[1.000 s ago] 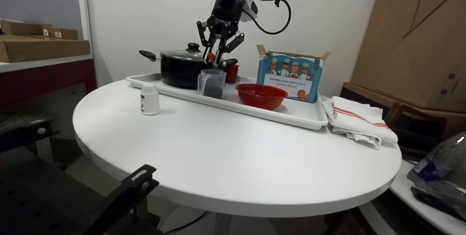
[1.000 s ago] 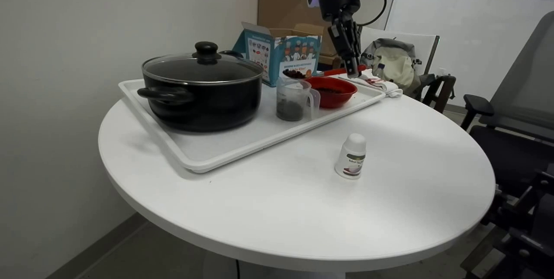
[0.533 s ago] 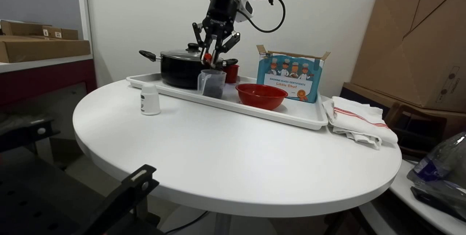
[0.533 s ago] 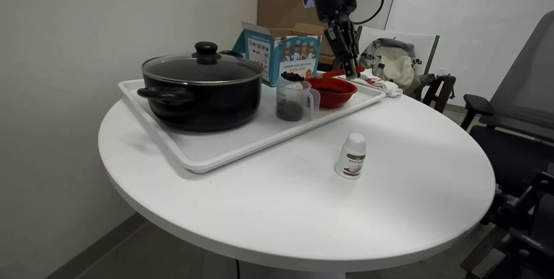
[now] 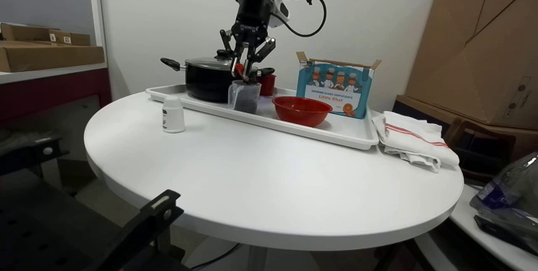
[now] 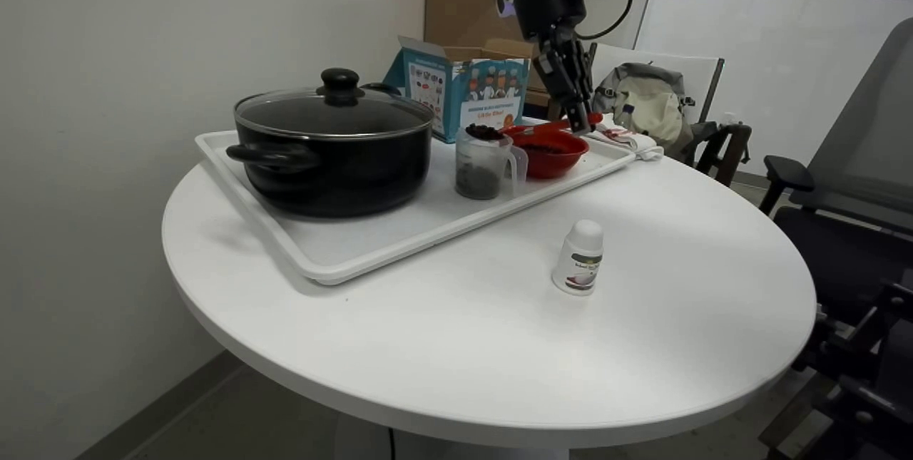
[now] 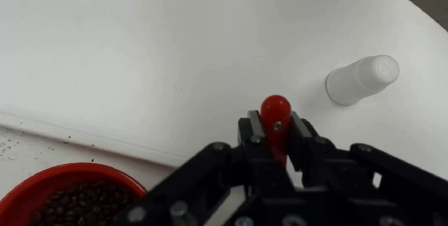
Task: Use the spoon to scoop out some of the contents in the red bowl into the clear jug on the left
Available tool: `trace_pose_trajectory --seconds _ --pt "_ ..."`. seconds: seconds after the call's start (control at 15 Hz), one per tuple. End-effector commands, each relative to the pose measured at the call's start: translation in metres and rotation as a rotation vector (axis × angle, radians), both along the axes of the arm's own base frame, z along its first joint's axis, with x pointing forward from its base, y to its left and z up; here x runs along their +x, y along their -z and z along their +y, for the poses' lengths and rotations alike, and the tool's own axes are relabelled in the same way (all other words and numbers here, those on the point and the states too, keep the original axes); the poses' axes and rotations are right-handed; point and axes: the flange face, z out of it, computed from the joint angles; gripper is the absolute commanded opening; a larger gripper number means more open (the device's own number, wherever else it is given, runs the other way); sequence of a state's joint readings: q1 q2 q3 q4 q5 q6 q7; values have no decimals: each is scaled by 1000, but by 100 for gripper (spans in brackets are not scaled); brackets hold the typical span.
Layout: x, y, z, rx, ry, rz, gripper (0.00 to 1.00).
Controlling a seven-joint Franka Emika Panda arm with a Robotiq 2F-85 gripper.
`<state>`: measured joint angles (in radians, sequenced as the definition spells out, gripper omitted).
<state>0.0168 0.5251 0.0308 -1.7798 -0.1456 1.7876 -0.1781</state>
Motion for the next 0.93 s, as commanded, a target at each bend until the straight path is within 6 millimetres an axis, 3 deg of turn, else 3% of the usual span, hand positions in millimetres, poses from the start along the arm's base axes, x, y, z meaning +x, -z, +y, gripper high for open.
trace_pose_trajectory --seconds 0.0,0.87 --pt "-2 1 6 -32 7 2 10" --pt "-2 1 38 -148 -29 -9 10"
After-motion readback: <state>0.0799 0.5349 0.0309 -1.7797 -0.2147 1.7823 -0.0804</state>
